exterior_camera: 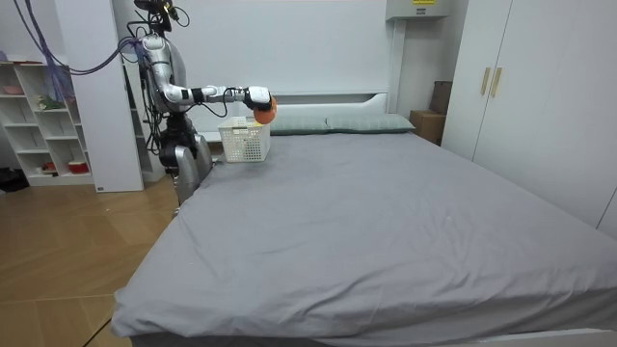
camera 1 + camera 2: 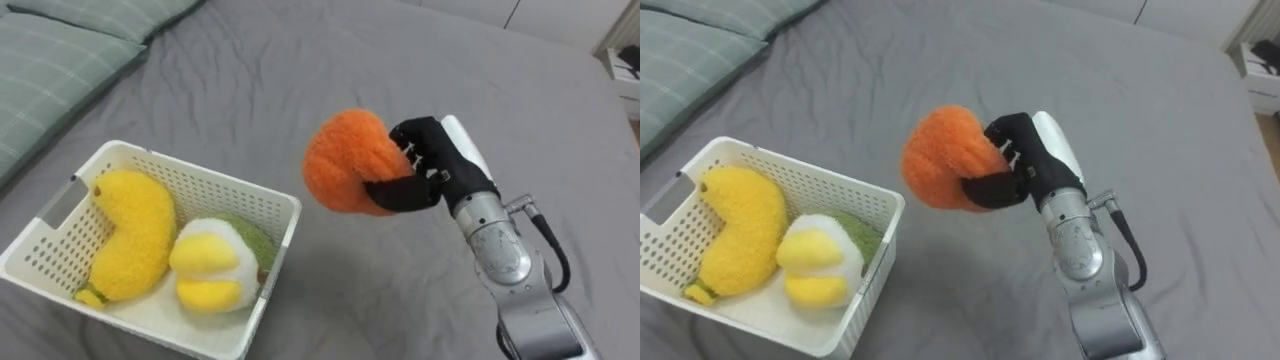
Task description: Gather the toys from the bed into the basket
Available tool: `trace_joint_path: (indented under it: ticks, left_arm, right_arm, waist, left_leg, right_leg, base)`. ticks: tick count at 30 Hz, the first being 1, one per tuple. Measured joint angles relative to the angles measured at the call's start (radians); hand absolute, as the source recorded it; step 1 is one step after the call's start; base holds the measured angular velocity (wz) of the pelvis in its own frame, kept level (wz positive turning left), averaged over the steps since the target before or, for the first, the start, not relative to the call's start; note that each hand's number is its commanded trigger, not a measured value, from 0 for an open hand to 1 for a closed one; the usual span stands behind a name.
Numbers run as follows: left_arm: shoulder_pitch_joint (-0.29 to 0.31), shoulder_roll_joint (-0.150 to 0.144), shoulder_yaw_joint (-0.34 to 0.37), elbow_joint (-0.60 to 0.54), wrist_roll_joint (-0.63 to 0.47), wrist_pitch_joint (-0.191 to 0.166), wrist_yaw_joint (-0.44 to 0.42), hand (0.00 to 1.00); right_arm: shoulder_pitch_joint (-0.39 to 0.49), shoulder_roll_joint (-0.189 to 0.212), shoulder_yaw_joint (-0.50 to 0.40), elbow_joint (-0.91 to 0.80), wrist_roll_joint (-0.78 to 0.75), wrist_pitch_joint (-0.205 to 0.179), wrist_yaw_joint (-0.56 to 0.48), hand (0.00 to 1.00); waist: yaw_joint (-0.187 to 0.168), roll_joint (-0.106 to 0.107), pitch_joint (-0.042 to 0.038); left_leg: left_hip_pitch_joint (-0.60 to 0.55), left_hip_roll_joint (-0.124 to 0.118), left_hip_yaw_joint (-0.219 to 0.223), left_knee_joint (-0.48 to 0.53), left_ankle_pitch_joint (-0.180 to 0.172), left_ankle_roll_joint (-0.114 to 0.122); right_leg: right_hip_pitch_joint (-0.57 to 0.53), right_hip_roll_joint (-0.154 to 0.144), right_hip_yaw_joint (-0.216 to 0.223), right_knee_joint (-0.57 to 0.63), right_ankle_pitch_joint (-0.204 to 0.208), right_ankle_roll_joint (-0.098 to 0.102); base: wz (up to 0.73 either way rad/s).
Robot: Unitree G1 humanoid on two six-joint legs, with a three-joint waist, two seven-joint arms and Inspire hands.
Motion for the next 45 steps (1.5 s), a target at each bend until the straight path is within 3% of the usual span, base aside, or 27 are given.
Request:
trace_joint_path:
  ticks: [4, 8, 13, 14, 15, 16, 17, 18, 25, 32, 45]
  left_arm:
    - [-0.002, 0.0, 0.001, 0.017, 0.004, 0.001, 0.0, 0.0]
    - [-0.006, 0.001, 0.0, 0.026, 0.003, 0.008, 0.0, 0.0]
    - [-0.012, 0.001, -0.005, 0.027, 0.004, 0.019, -0.001, 0.0]
    - [-0.014, 0.001, -0.005, 0.027, 0.006, 0.021, -0.002, 0.0]
    - [-0.017, 0.001, -0.006, 0.027, 0.006, 0.021, -0.008, 0.0]
    - [-0.019, 0.002, -0.008, 0.027, 0.006, 0.021, -0.008, 0.0]
    - [-0.021, 0.002, -0.012, 0.027, 0.005, 0.021, -0.008, 0.0]
    - [-0.023, 0.003, -0.021, 0.027, 0.005, 0.021, -0.008, 0.0]
    - [-0.037, 0.015, -0.062, 0.022, 0.006, 0.023, -0.008, 0.0]
    - [-0.056, 0.024, -0.063, 0.001, 0.004, 0.038, -0.011, 0.0]
    - [-0.059, 0.025, -0.1, 0.0, 0.004, 0.039, -0.012, 0.0]
  right_arm:
    - [-0.037, 0.002, 0.03, -0.042, 0.001, 0.001, 0.019, 1.0]
    - [-0.053, 0.004, 0.046, -0.071, 0.007, 0.004, 0.034, 1.0]
    - [-0.1, 0.008, 0.111, -0.071, -0.009, 0.037, 0.081, 0.99]
    - [-0.117, 0.015, 0.133, -0.071, -0.035, 0.047, 0.096, 0.92]
    - [-0.124, 0.027, 0.146, -0.071, -0.051, 0.048, 0.108, 0.76]
    - [-0.126, 0.034, 0.153, -0.071, -0.054, 0.048, 0.115, 0.53]
    - [-0.13, 0.045, 0.167, -0.071, -0.055, 0.048, 0.124, 0.04]
    - [-0.132, 0.049, 0.186, -0.071, -0.055, 0.048, 0.132, 0.0]
    - [-0.138, 0.05, 0.265, -0.067, -0.026, 0.049, 0.157, 0.0]
    - [-0.138, 0.045, 0.307, -0.067, -0.026, 0.098, 0.183, 0.0]
    - [-0.138, 0.048, 0.34, -0.03, -0.011, 0.111, 0.206, 0.0]
  waist:
    - [0.004, 0.006, 0.0024]
    - [0.031, 0.003, 0.0005]
    - [0.06, 0.0, -0.001]
    - [0.068, -0.001, -0.0016]
    - [0.08, -0.001, -0.0018]
    - [0.085, -0.002, -0.0021]
    - [0.093, -0.003, -0.0026]
    - [0.099, -0.004, -0.0028]
    - [0.113, -0.017, 0.0014]
    - [0.139, -0.04, 0.0055]
    - [0.156, -0.038, 0.0073]
  left_leg:
    - [0.0, 0.0, -0.002, -0.003, 0.0, 0.0]
    - [-0.009, -0.001, -0.01, -0.002, 0.0, 0.0]
    - [-0.021, -0.002, -0.016, 0.006, 0.001, 0.0]
    - [-0.024, -0.002, -0.016, 0.007, 0.001, 0.0]
    - [-0.025, -0.002, -0.017, 0.006, 0.001, 0.0]
    - [-0.024, -0.002, -0.018, 0.006, 0.001, 0.0]
    - [-0.023, -0.002, -0.022, 0.005, 0.001, 0.0]
    - [-0.024, -0.003, -0.026, 0.005, 0.001, 0.0]
    - [-0.032, -0.008, -0.051, 0.004, 0.003, 0.001]
    - [-0.036, -0.015, -0.07, 0.006, 0.004, 0.001]
    - [-0.04, -0.019, -0.08, 0.015, 0.006, 0.003]
  right_leg:
    - [0.001, 0.0, -0.002, 0.0, 0.0, 0.0]
    - [-0.004, -0.002, -0.012, 0.0, 0.0, 0.0]
    - [-0.011, -0.003, -0.026, 0.0, 0.0, 0.0]
    - [-0.015, -0.003, -0.027, 0.0, 0.0, 0.0]
    - [-0.016, -0.003, -0.028, 0.0, 0.0, 0.0]
    - [-0.015, -0.003, -0.028, 0.0, 0.0, 0.0]
    - [-0.015, -0.003, -0.031, 0.0, 0.0, 0.0]
    - [-0.013, -0.004, -0.039, 0.0, 0.0, 0.0]
    - [-0.006, -0.008, -0.069, -0.001, 0.0, 0.0]
    - [-0.002, -0.012, -0.084, -0.002, -0.002, 0.003]
    - [0.003, -0.017, -0.108, -0.002, -0.002, 0.003]
  base:
    - [0.0]
    - [0.06]
    - [0.04]
    - [0.0]
    - [0.0]
    - [0.04]
    - [0.08]
    - [0.09]
    - [0.11]
    - [0.07]
    - [0.02]
